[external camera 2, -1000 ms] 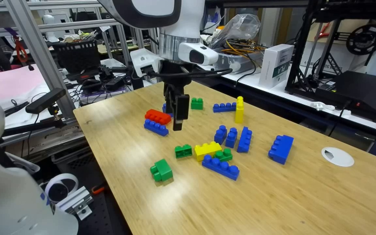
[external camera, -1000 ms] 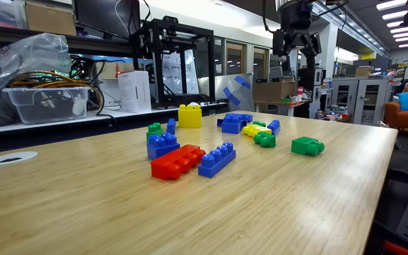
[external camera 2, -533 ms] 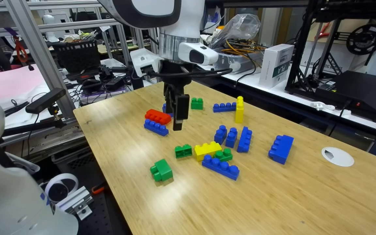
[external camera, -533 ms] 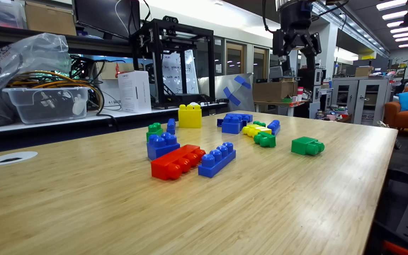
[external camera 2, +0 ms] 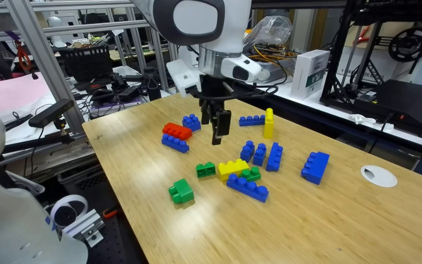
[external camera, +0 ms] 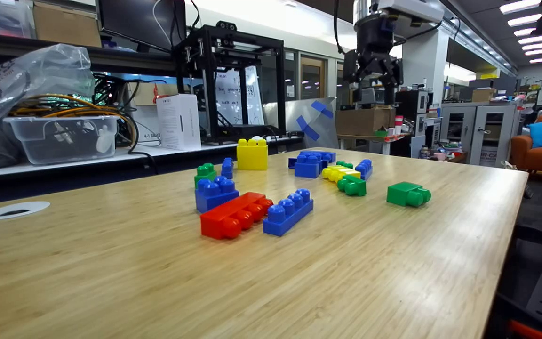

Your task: Move the square blue block to the left and put the green block on the top

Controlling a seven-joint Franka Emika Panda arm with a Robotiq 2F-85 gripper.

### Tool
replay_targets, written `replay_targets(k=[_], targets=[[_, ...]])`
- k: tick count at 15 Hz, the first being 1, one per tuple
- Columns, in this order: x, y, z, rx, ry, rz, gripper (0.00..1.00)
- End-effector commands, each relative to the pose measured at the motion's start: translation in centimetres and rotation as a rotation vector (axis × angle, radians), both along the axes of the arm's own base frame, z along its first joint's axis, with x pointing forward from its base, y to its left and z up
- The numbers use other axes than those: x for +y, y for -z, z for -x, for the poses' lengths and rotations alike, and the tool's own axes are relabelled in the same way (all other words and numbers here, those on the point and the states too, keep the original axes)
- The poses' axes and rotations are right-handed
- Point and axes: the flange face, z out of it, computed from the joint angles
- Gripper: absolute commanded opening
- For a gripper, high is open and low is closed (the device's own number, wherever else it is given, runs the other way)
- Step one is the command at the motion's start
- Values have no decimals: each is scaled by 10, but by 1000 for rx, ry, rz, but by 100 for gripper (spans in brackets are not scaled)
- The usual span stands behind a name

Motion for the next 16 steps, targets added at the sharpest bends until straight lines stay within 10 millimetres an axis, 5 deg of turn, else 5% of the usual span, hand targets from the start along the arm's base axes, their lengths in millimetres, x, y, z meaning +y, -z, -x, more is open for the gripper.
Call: replay_targets(k=[1,7,16], targets=[[-1,20,-36,-34,-106,-37,100],[6,54,-87,-61,-339,-38,100],[12,73,-124,-117,-621,-16,100]])
